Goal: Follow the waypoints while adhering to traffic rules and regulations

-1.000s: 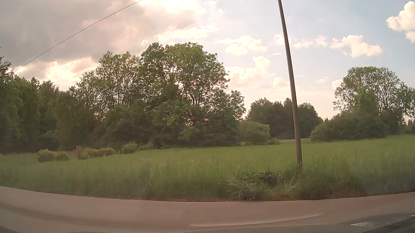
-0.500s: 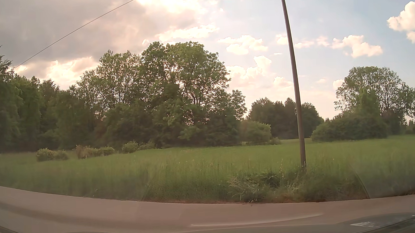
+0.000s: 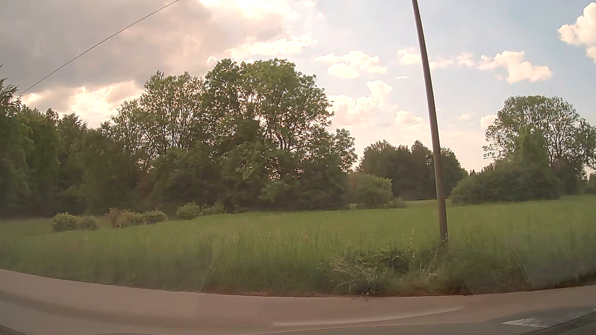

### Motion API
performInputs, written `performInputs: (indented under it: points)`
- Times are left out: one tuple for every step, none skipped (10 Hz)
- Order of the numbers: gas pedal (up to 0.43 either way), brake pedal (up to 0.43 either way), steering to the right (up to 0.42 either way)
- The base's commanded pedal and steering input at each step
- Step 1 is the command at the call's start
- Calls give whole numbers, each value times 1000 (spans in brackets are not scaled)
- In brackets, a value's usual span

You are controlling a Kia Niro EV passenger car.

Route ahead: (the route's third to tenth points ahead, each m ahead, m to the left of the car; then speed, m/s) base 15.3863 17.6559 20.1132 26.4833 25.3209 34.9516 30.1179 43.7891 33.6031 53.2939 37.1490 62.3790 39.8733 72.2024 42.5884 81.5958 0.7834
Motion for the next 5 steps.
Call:
performInputs:
  points:
    - [59, 24, -168]
    - [59, 24, -207]
    - [28, 24, -260]
    - [0, 24, -296]
    - [0, 24, -349]
